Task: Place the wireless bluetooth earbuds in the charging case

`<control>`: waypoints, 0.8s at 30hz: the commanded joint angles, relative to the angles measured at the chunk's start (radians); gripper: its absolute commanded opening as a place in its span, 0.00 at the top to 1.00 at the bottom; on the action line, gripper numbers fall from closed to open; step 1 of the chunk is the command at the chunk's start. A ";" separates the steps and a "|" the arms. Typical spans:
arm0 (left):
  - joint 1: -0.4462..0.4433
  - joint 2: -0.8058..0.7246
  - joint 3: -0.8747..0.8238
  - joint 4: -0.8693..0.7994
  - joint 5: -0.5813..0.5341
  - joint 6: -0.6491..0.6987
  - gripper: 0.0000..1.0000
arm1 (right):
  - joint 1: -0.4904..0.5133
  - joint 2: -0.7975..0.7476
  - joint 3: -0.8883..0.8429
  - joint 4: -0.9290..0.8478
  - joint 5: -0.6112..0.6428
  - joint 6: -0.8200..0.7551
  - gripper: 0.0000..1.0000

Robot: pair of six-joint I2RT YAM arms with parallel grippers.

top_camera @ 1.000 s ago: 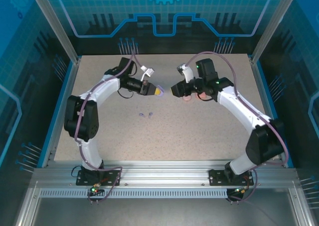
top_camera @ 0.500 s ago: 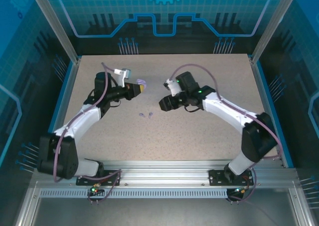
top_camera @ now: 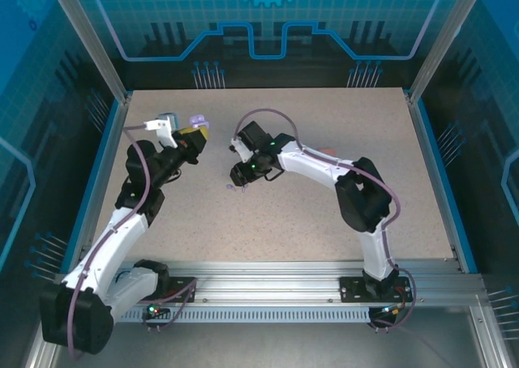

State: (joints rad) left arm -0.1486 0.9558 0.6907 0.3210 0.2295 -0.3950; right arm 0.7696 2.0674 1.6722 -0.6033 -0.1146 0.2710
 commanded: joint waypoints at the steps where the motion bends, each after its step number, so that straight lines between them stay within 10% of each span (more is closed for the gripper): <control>1: 0.003 -0.045 -0.020 0.024 -0.092 -0.041 1.00 | 0.037 0.085 0.108 -0.111 0.065 -0.024 0.53; 24: 0.006 -0.107 -0.025 0.008 -0.107 -0.048 1.00 | 0.123 0.405 0.470 -0.273 0.258 -0.079 0.58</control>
State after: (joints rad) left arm -0.1486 0.8635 0.6647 0.3199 0.1238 -0.4465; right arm 0.8837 2.4447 2.0972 -0.8375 0.1272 0.2047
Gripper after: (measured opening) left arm 0.182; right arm 0.423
